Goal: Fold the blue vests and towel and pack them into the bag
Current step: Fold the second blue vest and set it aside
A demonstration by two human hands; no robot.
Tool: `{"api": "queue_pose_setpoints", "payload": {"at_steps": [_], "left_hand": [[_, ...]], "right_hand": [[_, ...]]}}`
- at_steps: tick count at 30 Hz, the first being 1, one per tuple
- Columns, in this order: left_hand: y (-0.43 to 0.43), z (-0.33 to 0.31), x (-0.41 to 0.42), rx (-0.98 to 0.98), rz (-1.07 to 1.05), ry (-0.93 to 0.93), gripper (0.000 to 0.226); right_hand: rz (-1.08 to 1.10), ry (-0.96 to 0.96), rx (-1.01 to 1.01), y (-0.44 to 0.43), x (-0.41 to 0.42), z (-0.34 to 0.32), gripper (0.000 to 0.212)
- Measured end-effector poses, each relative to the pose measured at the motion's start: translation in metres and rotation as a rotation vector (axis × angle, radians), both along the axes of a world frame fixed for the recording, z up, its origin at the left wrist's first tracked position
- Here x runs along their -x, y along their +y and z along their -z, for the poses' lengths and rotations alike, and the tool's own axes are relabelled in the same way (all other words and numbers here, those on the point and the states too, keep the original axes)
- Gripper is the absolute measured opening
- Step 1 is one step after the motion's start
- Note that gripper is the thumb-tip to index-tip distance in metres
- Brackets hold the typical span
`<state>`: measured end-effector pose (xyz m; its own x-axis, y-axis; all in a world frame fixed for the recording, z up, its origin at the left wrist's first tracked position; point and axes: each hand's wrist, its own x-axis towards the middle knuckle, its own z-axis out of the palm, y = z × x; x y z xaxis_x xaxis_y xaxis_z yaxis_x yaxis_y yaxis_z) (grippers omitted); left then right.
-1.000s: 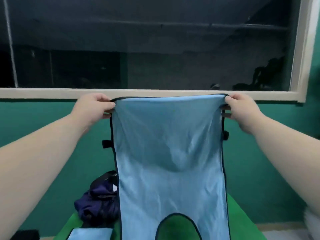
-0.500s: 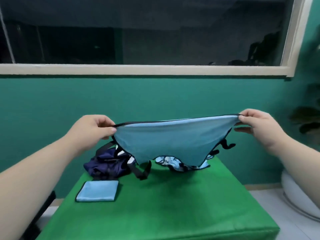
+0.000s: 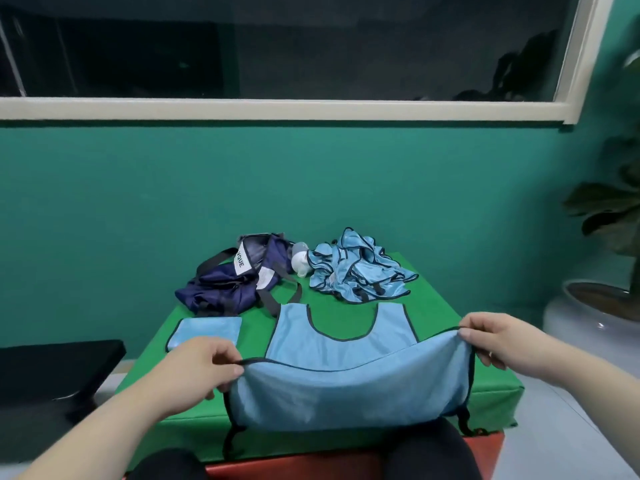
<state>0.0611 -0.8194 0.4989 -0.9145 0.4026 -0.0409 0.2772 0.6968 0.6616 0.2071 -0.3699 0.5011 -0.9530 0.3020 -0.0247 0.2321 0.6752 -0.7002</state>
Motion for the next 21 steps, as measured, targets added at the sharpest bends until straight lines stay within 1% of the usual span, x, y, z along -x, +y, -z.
{"api": "queue_pose_setpoints", "payload": {"at_steps": [2, 9, 13, 16, 21], "left_hand": [[-0.001, 0.004, 0.0, -0.001, 0.0, -0.013, 0.009], [0.009, 0.006, 0.029, -0.027, -0.041, 0.014, 0.008], [0.031, 0.008, 0.064, -0.038, -0.05, 0.061, 0.009], [0.052, 0.009, 0.097, 0.003, -0.061, 0.128, 0.009], [0.087, 0.017, 0.161, 0.076, -0.059, 0.16, 0.011]], "right_hand": [[0.002, -0.013, -0.032, -0.001, 0.0, 0.003, 0.024], [0.083, 0.077, -0.048, 0.007, 0.025, 0.005, 0.015], [0.136, 0.102, -0.046, 0.021, 0.055, 0.014, 0.015], [0.172, 0.095, -0.109, 0.035, 0.085, 0.021, 0.016], [0.235, 0.082, -0.172, 0.063, 0.147, 0.036, 0.016]]}}
